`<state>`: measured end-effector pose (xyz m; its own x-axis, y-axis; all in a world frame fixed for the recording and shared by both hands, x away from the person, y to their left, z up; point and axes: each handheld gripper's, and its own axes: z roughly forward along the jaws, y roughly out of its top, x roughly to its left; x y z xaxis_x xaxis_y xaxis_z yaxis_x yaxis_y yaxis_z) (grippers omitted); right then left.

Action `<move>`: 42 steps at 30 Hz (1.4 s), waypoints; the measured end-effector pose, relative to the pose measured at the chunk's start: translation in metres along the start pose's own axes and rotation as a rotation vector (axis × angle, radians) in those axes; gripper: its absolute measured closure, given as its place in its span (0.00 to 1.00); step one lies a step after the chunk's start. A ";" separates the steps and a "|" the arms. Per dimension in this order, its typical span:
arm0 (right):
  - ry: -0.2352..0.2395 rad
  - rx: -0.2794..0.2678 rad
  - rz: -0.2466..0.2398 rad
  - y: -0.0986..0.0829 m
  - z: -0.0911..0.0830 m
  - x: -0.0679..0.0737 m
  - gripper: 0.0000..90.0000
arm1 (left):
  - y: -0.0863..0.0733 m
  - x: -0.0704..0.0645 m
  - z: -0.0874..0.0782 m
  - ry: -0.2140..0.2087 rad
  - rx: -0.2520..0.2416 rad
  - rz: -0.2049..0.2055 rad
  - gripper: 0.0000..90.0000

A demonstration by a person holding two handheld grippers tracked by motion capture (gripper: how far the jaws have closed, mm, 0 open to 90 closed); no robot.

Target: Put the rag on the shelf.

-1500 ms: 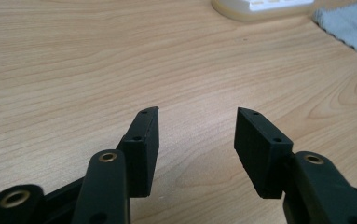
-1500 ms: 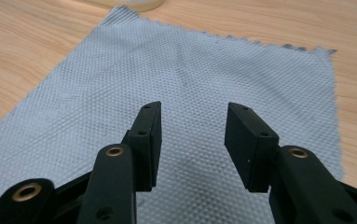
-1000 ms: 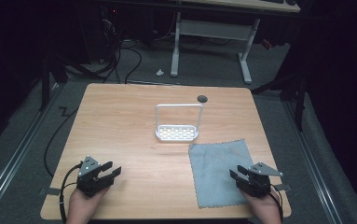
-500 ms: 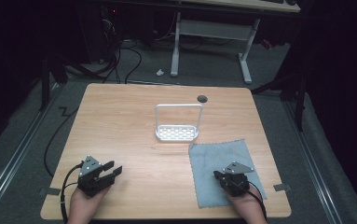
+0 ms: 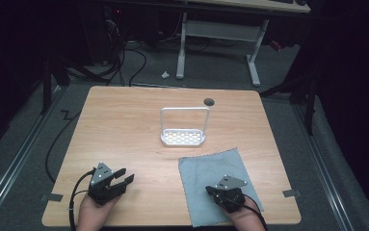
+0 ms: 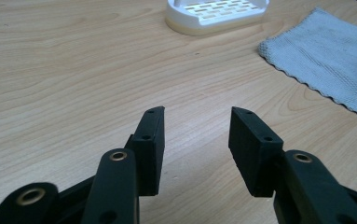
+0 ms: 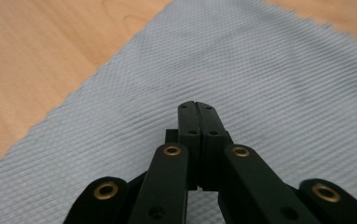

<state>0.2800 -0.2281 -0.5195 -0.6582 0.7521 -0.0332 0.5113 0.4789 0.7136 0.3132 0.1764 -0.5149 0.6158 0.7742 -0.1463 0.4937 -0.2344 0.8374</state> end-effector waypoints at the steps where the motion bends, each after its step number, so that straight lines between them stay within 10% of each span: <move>1: -0.012 -0.015 0.030 0.000 -0.005 -0.007 1.00 | 0.000 -0.001 0.000 -0.004 0.001 0.000 0.63; 7: -0.211 -0.018 0.156 -0.027 -0.031 -0.065 1.00 | 0.000 -0.010 0.006 -0.027 0.020 0.015 0.64; 11: -0.242 0.031 0.205 -0.042 -0.033 -0.081 1.00 | 0.001 -0.016 0.009 -0.043 0.027 0.020 0.63; 32: -0.085 0.020 0.089 -0.023 -0.015 -0.034 1.00 | 0.009 -0.097 0.057 -0.214 0.117 0.094 0.71; 42: -0.076 0.015 0.087 -0.023 -0.014 -0.033 1.00 | 0.004 -0.105 0.066 -0.170 0.179 0.174 0.75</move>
<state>0.2821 -0.2700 -0.5244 -0.5675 0.8230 -0.0243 0.5735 0.4163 0.7056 0.2911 0.0549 -0.5308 0.7873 0.6071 -0.1078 0.4629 -0.4665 0.7537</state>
